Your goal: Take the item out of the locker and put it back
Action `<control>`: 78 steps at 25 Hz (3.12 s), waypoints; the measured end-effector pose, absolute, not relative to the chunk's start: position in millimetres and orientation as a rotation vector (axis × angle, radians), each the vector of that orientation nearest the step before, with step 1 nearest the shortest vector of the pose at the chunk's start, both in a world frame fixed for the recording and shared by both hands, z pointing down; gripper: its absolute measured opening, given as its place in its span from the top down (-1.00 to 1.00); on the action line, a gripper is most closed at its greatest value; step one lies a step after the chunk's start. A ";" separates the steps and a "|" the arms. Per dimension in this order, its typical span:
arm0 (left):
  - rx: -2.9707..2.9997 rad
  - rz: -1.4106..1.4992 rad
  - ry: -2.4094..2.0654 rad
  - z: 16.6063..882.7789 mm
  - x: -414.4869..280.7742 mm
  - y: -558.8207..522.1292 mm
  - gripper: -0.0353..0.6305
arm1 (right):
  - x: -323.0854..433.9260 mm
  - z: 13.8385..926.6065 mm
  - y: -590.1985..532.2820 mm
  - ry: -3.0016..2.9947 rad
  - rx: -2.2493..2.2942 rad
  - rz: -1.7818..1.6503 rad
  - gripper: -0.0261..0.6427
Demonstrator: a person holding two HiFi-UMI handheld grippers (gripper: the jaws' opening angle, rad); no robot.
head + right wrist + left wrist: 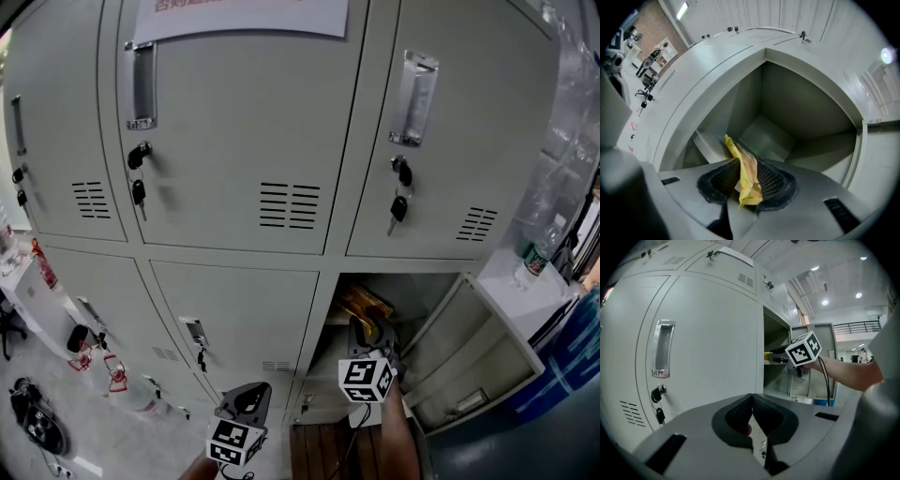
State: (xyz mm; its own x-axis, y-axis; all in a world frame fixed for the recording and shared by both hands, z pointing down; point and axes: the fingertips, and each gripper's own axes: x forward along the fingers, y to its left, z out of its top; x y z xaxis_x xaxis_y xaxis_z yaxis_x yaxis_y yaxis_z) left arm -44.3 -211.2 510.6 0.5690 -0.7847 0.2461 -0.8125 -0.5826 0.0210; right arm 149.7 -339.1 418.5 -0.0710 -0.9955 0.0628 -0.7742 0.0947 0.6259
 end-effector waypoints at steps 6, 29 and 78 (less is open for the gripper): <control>2.664 0.302 -1.368 509.2 -45.6 -212.9 0.82 | 141.4 418.2 -336.7 -2.072 1.730 -0.462 0.12; 2.718 0.253 -1.278 500.5 -24.6 -190.6 0.82 | 140.8 406.1 -247.9 -2.100 1.877 -0.418 0.18; 2.841 0.302 -1.067 494.9 11.6 -101.0 0.82 | 143.5 517.8 -46.7 -2.034 2.166 0.071 0.87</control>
